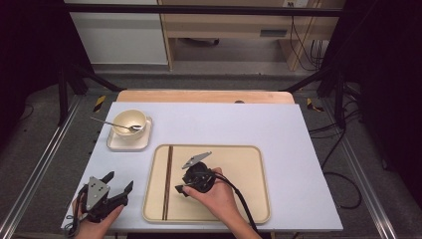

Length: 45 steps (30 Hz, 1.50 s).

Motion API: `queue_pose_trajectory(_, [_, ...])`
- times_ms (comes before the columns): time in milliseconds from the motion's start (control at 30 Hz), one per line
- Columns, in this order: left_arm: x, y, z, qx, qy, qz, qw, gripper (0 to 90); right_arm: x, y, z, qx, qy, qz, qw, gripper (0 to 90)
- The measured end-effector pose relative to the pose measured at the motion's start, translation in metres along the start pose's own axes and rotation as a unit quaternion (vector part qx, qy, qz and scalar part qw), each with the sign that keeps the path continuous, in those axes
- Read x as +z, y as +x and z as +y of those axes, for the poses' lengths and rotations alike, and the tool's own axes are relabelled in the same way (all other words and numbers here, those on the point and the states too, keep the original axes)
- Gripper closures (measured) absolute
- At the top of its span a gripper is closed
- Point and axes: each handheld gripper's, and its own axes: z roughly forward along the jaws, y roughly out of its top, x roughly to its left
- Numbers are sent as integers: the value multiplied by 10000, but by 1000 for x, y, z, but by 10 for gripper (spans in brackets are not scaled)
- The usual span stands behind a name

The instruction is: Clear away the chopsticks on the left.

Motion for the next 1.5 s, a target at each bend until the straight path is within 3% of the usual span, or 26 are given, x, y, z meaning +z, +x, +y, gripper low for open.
queue_pose_trajectory(100, [0, 0, 0, 5, -4, -10, 10000, 287, -5, -2, -4, -30, 15, -121, 9999, 351])
queue_pose_trajectory(233, [1, -1, 0, 22, -4, -18, 10000, 286, -15, -1, -11, -158, -68, -228, 9996, 243])
queue_pose_trajectory(300, [1, -1, -1, 33, 7, -20, 10000, 285, -24, 1, -14, -249, -181, -274, 9991, 249])
queue_pose_trajectory(433, [3, -1, -2, 29, 1, -78, 10000, 283, -42, -1, -22, -403, -474, -649, 9960, 210])
queue_pose_trajectory(533, [3, 1, -3, -312, -218, -377, 9986, 267, -59, -6, -31, -565, -736, -851, 9920, 204])
queue_pose_trajectory(567, [2, 1, -2, -312, -265, -395, 9984, 264, -64, -8, -35, -604, -818, -896, 9908, 196])
queue_pose_trajectory(667, [1, 1, -1, -263, -359, -391, 9982, 237, -80, -15, -51, -738, -1100, -1137, 9846, 166])
queue_pose_trajectory(767, [1, 1, -1, -242, -400, -395, 9981, 208, -95, -24, -66, -900, -1423, -1508, 9741, 136])
queue_pose_trajectory(833, [1, 1, -1, -292, -407, -393, 9980, 190, -102, -30, -76, -1009, -1767, -1813, 9621, 114])
queue_pose_trajectory(867, [2, 1, -2, -287, -403, -414, 9979, 178, -105, -33, -80, -958, -1865, -1958, 9580, 115])
queue_pose_trajectory(1067, [1, 3, -3, -300, -400, -430, 9978, 135, -120, -50, -96, -846, -2076, -2397, 9446, 132])
queue_pose_trajectory(1200, [0, 7, -4, -342, -382, -356, 9981, 125, -129, -57, -103, -694, -2203, -2545, 9391, 131])
queue_pose_trajectory(1267, [-2, 11, -4, -479, -457, -347, 9972, 124, -131, -58, -106, -605, -2225, -2513, 9400, 125])
queue_pose_trajectory(1367, [-5, 14, -3, -532, -437, -245, 9973, 138, -131, -58, -110, -575, -2148, -2647, 9383, 119])
queue_pose_trajectory(1500, [-8, 20, 5, -460, -365, -100, 9982, 144, -134, -59, -114, -459, -2108, -2764, 9365, 112])
